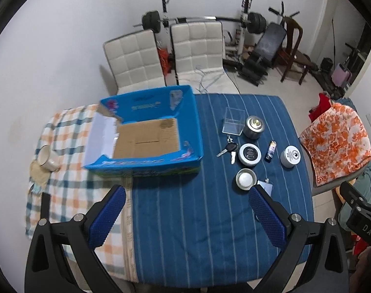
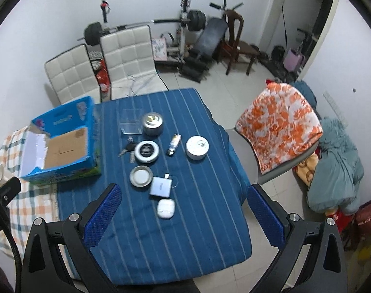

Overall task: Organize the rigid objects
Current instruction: 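Grasp the silver tin with the right tool while the left tool reaches the clear cube box, then grasp the clear plastic cube box with the left tool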

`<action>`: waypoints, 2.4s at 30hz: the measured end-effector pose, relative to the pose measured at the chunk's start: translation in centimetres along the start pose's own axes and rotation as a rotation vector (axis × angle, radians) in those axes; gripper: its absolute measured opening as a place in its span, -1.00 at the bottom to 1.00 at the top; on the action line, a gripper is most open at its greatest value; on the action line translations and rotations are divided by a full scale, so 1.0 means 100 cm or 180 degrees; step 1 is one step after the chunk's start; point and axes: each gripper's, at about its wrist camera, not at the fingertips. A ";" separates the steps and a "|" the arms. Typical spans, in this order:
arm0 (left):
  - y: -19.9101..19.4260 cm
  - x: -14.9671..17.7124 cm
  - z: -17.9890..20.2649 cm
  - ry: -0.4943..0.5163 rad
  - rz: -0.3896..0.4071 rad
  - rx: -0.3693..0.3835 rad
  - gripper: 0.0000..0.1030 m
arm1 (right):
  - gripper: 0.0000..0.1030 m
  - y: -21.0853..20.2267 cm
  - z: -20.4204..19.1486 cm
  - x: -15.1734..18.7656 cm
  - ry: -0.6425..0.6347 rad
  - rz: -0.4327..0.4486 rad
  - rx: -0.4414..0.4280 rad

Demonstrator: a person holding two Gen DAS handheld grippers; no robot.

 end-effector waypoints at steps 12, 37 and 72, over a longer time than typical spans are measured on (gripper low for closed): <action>0.138 -0.096 0.053 0.0152 -0.0543 -0.0122 1.00 | 1.00 0.189 -0.023 -0.098 0.0012 -0.0643 -0.0440; 0.291 -0.211 0.033 0.0165 -0.1076 -0.0100 1.00 | 0.80 0.408 -0.148 -0.156 0.0050 -0.1633 -0.0681; 0.384 -0.187 0.086 0.0354 -0.1889 0.0750 0.99 | 0.49 0.431 -0.073 -0.143 0.0107 -0.1838 -0.0850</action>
Point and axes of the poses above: each gripper's, at about its wrist camera, not at the fingertips, and y roughly the way its jaws point, z to its right, x to its underside, and after that the axes turned 6 degrees about x, right-handed
